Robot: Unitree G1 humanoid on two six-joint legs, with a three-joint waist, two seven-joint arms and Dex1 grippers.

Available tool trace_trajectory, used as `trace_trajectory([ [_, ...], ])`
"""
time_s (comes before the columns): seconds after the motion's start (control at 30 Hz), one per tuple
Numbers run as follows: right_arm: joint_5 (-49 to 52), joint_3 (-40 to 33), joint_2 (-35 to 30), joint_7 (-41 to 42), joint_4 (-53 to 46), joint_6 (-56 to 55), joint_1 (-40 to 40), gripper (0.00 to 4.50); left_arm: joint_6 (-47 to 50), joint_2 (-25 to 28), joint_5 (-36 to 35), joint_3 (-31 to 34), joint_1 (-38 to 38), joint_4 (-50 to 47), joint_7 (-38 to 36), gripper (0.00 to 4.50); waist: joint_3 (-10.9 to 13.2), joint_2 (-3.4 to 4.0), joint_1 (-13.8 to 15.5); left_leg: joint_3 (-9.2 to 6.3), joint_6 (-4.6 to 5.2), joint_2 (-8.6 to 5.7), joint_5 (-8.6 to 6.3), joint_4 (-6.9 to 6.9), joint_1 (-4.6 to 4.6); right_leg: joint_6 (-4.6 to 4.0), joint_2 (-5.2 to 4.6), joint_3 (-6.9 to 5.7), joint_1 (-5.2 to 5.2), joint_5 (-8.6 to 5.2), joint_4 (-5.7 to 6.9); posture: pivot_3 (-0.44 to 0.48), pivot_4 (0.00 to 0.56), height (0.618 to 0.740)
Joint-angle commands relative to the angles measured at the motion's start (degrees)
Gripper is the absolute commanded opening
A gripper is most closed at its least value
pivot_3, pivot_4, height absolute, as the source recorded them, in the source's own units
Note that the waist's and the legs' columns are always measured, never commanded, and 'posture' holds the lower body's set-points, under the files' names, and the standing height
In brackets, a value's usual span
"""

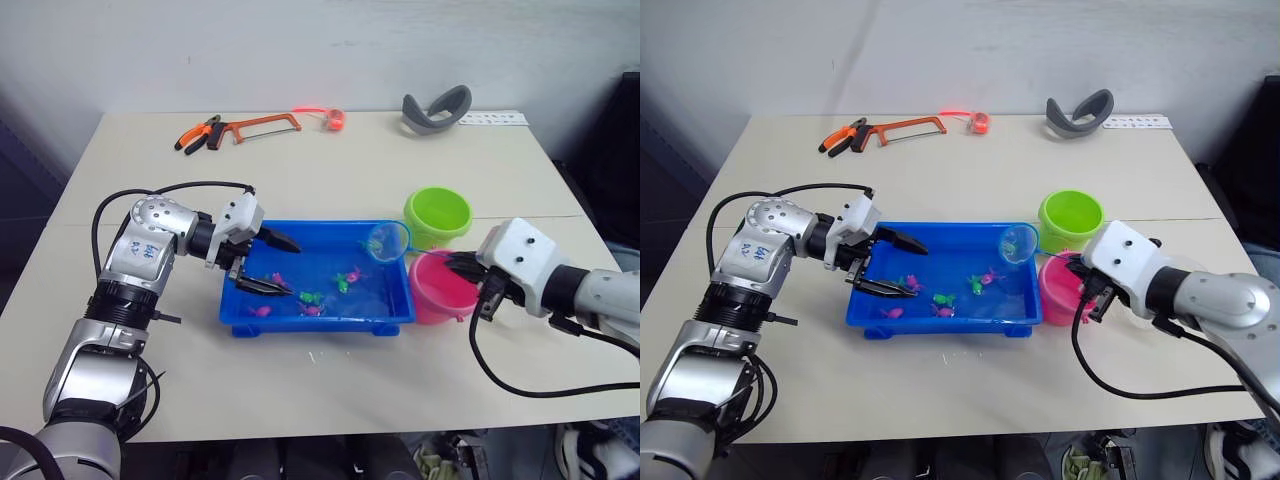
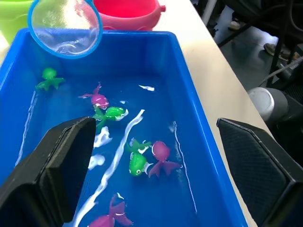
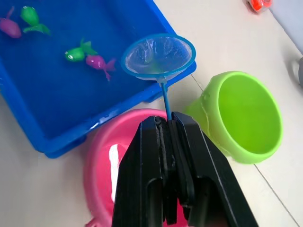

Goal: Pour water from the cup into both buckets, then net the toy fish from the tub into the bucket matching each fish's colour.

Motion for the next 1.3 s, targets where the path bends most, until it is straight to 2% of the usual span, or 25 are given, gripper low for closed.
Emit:
trace_trajectory([
  [0.03,-7.01,4.14,-0.25,2.09,2.15,-4.97,-3.65,0.0,2.38,0.84,-1.66,1.42,0.58,-3.6,0.27,4.45,0.0,0.0,-0.02,0.01,0.0,0.0,0.0,0.0,0.01,0.0,0.0,0.0,-0.01,0.0,0.02,0.0,0.15,0.74],
  [0.27,-17.45,11.56,1.44,6.05,7.21,-13.12,-8.07,0.0,2.52,0.68,-1.66,2.06,1.03,-4.98,1.98,4.45,0.0,0.0,-0.03,0.03,0.0,0.0,0.0,0.0,0.01,0.0,-0.01,-0.03,-0.05,0.0,0.04,0.0,0.15,0.74],
  [0.77,-29.63,15.98,6.76,9.96,11.75,-22.68,-7.75,0.0,1.46,1.14,-1.56,2.22,0.97,-4.23,2.06,4.45,0.0,0.0,-0.06,0.04,-0.01,0.0,0.01,0.03,0.01,0.0,-0.03,-0.09,-0.05,0.0,0.08,0.0,0.15,0.74],
  [1.0,-28.92,14.58,10.39,10.74,10.77,-20.51,-6.01,0.0,1.23,0.76,-1.6,2.22,0.53,-4.0,2.5,4.45,0.0,0.0,-0.06,0.04,-0.01,0.0,0.01,0.05,0.02,0.0,-0.03,-0.1,-0.05,0.0,0.13,0.0,0.15,0.74],
  [1.3,-28.41,12.62,11.66,11.46,7.76,-17.66,-3.04,0.0,-0.02,0.06,-1.28,1.85,-0.45,-1.9,2.26,4.45,0.0,0.0,0.02,0.04,-0.01,-0.02,0.0,0.25,0.01,0.0,-0.01,-0.11,-0.04,0.0,0.29,0.0,0.15,0.74],
])
